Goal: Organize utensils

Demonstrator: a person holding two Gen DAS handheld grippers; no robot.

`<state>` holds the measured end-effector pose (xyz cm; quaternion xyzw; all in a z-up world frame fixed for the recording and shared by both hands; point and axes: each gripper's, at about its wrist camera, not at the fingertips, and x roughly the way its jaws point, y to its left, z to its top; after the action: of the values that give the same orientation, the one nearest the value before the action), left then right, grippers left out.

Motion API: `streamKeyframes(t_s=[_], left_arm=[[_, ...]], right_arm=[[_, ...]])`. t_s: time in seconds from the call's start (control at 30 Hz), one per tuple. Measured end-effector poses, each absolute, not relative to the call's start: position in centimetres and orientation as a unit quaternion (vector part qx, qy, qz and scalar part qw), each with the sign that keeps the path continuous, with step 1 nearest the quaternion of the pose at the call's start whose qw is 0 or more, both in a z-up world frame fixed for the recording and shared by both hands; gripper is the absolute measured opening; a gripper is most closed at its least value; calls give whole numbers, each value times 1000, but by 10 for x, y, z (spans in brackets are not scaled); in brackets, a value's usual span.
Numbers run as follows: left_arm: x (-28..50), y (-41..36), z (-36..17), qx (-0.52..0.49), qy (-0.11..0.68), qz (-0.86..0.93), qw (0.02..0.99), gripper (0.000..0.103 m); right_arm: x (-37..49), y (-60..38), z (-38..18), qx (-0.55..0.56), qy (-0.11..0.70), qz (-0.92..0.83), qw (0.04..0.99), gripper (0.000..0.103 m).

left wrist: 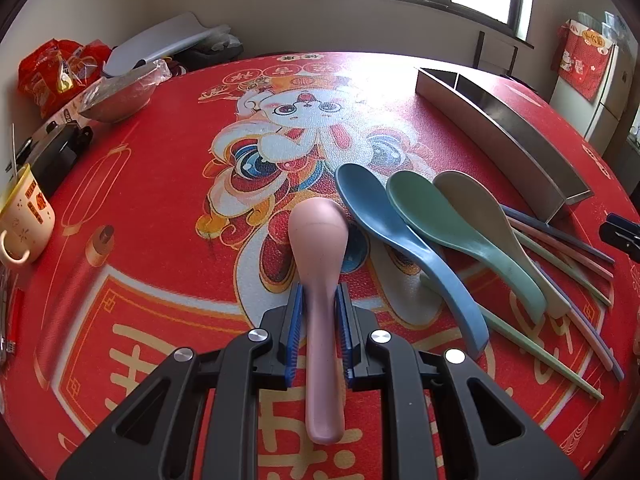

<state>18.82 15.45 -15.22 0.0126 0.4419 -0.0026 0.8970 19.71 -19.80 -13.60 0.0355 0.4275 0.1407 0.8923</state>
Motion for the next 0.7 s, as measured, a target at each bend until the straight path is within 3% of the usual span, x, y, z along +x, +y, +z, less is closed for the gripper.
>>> streamKeyframes(t_s=[0.7], left_arm=[[183,155,-154,9,426,-11,904,17]], right_arm=[[202,-184,-140,13,447,168,878,89]])
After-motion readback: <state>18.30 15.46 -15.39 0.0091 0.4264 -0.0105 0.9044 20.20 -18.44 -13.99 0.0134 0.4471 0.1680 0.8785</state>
